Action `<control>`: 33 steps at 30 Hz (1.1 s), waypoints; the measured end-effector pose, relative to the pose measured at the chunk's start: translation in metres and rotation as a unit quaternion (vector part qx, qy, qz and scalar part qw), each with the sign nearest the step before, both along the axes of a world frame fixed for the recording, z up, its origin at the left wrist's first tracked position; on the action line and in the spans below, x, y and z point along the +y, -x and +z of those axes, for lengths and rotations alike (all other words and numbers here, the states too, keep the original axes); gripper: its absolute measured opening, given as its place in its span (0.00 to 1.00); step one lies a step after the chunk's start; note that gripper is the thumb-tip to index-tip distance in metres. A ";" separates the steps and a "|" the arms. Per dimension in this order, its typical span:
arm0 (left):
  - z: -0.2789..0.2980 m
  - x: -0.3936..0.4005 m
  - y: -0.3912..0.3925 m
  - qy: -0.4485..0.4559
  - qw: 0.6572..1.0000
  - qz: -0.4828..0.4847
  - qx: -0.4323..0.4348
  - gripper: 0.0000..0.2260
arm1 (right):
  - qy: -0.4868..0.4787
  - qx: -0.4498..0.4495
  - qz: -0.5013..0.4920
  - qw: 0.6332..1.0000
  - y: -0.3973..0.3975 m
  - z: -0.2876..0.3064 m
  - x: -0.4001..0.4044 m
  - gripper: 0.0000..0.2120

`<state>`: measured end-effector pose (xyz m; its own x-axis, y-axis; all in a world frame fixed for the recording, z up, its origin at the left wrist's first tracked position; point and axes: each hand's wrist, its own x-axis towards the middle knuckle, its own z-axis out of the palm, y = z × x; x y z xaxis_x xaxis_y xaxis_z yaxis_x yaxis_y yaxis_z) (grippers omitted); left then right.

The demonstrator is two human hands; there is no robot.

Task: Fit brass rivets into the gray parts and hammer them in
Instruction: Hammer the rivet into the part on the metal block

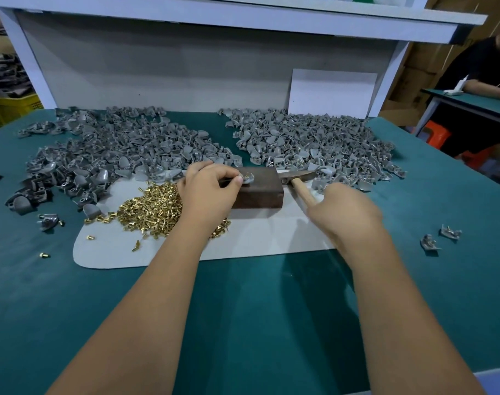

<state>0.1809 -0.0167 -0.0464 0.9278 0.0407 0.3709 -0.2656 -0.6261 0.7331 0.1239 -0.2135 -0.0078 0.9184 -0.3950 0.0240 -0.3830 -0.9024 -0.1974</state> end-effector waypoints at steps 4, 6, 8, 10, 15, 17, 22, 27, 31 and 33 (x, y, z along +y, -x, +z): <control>0.001 0.000 0.002 -0.005 1.000 0.001 -0.002 0.05 | 0.036 -0.031 0.018 0.999 0.007 -0.010 0.011 0.12; 0.001 0.000 0.001 -0.002 1.000 0.001 -0.003 0.05 | 0.035 -0.046 0.023 0.998 0.007 -0.012 0.014 0.16; 0.001 0.001 0.001 -0.002 1.000 0.004 -0.008 0.05 | 0.016 -0.076 0.014 0.997 0.006 -0.015 0.012 0.15; 0.001 0.002 0.000 -0.010 1.000 0.011 -0.019 0.05 | 0.001 -0.125 -0.009 0.992 0.004 -0.015 0.007 0.13; -0.001 0.001 -0.001 -0.042 0.998 0.027 -0.038 0.03 | -0.033 -0.251 -0.020 0.967 0.007 -0.001 0.002 0.07; -0.002 0.001 -0.002 -0.043 0.998 0.030 -0.039 0.03 | -0.051 -0.284 0.001 0.957 0.010 0.005 0.003 0.07; -0.001 0.001 -0.001 -0.020 0.999 0.022 -0.026 0.05 | -0.104 -0.231 0.095 0.963 0.017 0.020 0.010 0.04; -0.004 0.000 -0.003 -0.012 0.999 0.036 -0.015 0.03 | -0.046 -0.232 0.113 0.965 0.024 0.025 0.020 0.17; -0.006 0.000 -0.004 0.001 0.999 0.034 -0.025 0.03 | -0.031 -0.224 0.126 0.966 0.027 0.020 0.025 0.21; -0.006 0.000 -0.005 0.004 0.999 0.040 -0.024 0.03 | -0.016 -0.201 0.138 0.970 0.027 0.019 0.027 0.21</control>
